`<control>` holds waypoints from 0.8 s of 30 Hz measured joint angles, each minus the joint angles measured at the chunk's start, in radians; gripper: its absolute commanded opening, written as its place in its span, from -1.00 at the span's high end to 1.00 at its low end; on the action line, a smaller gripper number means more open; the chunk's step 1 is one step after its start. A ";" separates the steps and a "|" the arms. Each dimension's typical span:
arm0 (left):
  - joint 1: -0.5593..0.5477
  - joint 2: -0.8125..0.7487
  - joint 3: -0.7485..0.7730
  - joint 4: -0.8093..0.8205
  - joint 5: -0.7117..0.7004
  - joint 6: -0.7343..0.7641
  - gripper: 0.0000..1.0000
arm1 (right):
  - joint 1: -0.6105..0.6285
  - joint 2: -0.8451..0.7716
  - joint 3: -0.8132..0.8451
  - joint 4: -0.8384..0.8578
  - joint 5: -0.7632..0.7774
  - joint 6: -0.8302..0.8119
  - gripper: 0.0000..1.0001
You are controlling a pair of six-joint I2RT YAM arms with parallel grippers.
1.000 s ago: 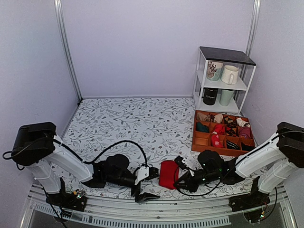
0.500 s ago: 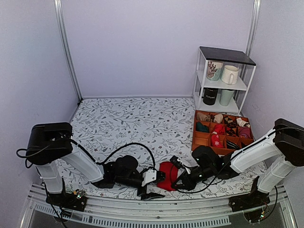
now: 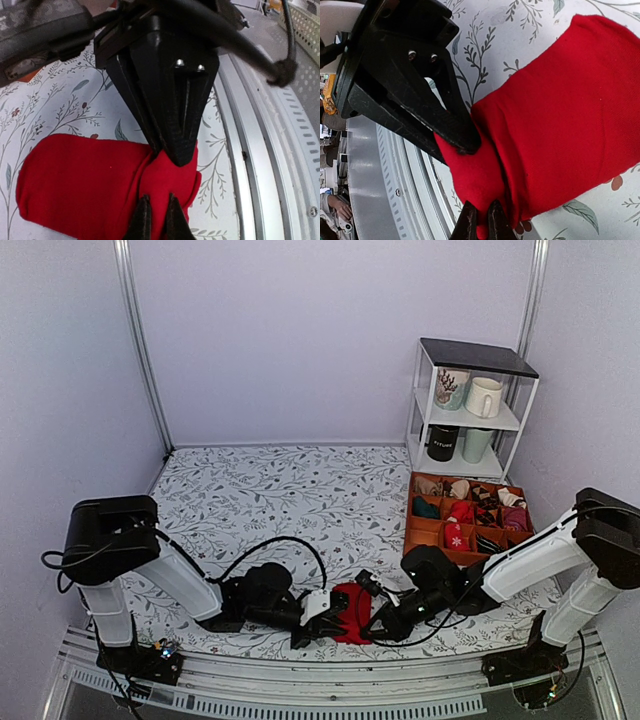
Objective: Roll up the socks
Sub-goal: Roll the sock at the center of the board.
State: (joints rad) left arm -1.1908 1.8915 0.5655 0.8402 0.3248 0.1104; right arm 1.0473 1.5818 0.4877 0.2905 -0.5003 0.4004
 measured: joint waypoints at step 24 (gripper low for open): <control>0.095 0.006 -0.089 0.068 0.048 -0.622 1.00 | 0.144 -0.273 -0.127 0.107 0.368 -0.464 0.01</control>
State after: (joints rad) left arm -1.0954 1.8977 0.4767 0.9081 0.3729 -0.5117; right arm 1.1915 1.3090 0.3603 0.3973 -0.1326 -0.0639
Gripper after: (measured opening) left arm 0.037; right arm 0.495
